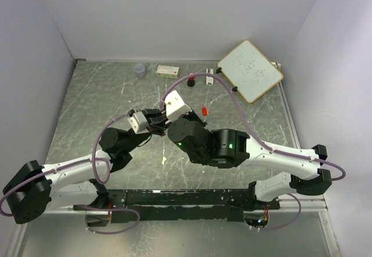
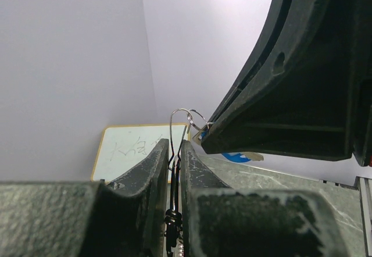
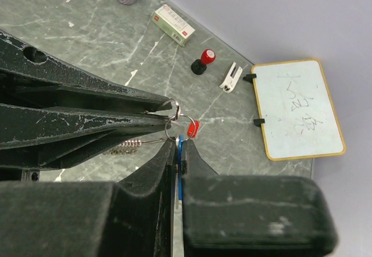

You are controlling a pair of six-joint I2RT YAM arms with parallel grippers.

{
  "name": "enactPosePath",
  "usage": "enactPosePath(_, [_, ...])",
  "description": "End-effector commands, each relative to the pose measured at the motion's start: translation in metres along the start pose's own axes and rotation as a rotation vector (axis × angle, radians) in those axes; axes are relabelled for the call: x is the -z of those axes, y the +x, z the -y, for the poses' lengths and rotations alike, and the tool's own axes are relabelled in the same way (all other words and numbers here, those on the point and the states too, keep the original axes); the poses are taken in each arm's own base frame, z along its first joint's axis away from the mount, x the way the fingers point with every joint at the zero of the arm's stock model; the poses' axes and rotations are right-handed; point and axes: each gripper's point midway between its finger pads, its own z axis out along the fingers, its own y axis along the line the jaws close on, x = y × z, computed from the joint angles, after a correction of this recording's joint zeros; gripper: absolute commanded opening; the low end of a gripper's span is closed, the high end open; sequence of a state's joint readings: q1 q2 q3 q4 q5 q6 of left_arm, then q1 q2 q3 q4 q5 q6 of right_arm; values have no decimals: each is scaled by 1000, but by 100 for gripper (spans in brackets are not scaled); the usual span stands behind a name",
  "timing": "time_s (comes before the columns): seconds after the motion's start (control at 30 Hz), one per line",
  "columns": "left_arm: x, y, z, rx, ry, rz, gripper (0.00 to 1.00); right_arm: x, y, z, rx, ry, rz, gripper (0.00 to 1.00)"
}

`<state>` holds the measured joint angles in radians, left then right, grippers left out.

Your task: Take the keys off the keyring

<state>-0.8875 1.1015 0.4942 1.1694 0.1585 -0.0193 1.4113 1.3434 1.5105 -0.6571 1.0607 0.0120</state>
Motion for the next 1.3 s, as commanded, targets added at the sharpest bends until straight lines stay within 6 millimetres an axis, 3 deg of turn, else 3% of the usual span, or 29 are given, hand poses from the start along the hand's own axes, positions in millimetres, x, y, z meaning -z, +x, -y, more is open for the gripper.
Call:
enactPosePath(0.0, [-1, -27, -2, 1, -20, 97, 11, 2, 2, 1, -26, -3, 4, 0])
enactPosePath(0.33, [-1, -25, -5, 8, -36, 108, 11, 1, 3, -8, -37, -38, 7, 0])
enactPosePath(0.93, [10, -43, -8, 16, -61, 181, 10, 0, -1, -13, -125, -129, 63, 0])
enactPosePath(1.1, [11, -32, -15, 4, -101, 127, 10, -5, 7, -5, -111, -70, 41, 0])
enactPosePath(1.27, [18, 3, -27, 17, -177, -21, 11, -21, 20, 15, -178, -22, 31, 0])
